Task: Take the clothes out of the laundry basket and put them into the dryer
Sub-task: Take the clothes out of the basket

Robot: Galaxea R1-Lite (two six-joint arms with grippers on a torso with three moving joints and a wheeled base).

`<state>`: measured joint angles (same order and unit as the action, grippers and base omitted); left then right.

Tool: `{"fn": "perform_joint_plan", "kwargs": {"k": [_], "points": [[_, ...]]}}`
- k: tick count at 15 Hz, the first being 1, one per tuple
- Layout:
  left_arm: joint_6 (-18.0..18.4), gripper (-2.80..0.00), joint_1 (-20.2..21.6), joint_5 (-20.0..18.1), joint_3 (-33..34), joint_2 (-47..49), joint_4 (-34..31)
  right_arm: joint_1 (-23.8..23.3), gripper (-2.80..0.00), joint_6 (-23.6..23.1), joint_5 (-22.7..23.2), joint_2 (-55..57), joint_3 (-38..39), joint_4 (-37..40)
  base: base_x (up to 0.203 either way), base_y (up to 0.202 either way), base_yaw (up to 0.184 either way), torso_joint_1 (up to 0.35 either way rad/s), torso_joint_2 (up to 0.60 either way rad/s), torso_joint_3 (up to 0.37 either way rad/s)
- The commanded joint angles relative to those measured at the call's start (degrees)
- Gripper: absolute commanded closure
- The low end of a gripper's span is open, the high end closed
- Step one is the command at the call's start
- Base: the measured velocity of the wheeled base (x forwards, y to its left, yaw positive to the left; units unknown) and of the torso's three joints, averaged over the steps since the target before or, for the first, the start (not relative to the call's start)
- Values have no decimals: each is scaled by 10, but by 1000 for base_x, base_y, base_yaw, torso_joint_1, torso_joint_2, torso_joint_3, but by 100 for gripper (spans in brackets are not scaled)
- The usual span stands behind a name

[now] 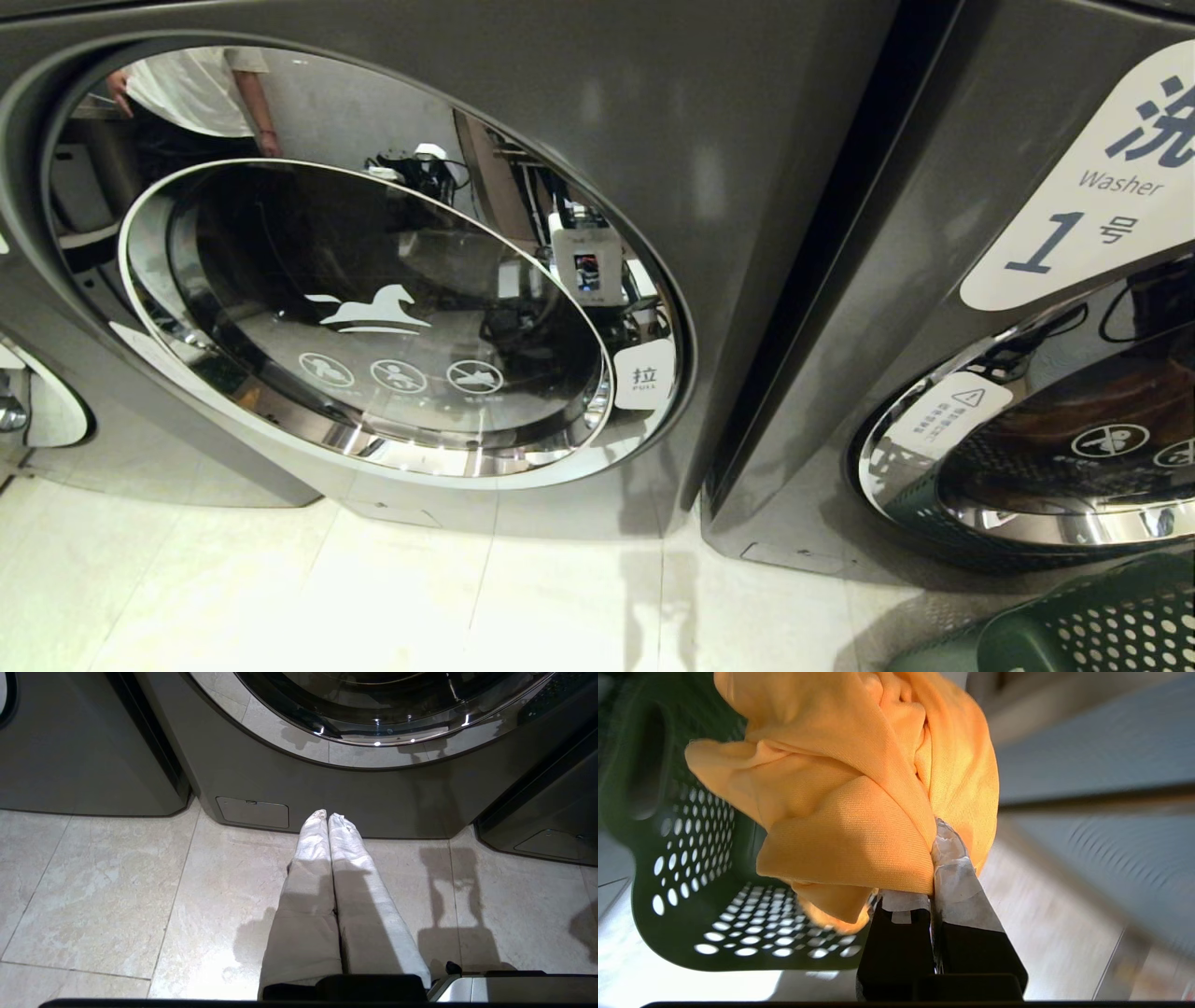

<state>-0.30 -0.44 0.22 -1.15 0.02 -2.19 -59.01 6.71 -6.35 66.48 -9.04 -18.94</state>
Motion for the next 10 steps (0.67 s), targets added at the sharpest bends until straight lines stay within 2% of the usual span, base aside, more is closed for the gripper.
{"fn": "perform_joint_plan", "kwargs": {"k": [1, 3, 6, 8, 10], "points": [[0, 0, 0, 0, 0, -1, 0, 6, 0, -41, -3, -185, 25, -3, 0, 0, 0, 0, 0, 0], [0, 0, 0, 0, 0, -1, 0, 47, 0, -85, -5, -279, 31, -2, 0, 0, 0, 0, 0, 0], [0, 0, 0, 0, 0, -1, 0, 199, 0, -127, -11, -339, 14, -2, 0, 0, 0, 0, 0, 0], [0, 0, 0, 0, 0, -1, 0, 307, 0, -139, -15, -363, -7, 3, 0, 0, 0, 0, 0, 0], [0, 0, 0, 0, 0, -1, 0, 424, 0, -143, -16, -393, -46, 41, 0, 0, 0, 0, 0, 0]]}}
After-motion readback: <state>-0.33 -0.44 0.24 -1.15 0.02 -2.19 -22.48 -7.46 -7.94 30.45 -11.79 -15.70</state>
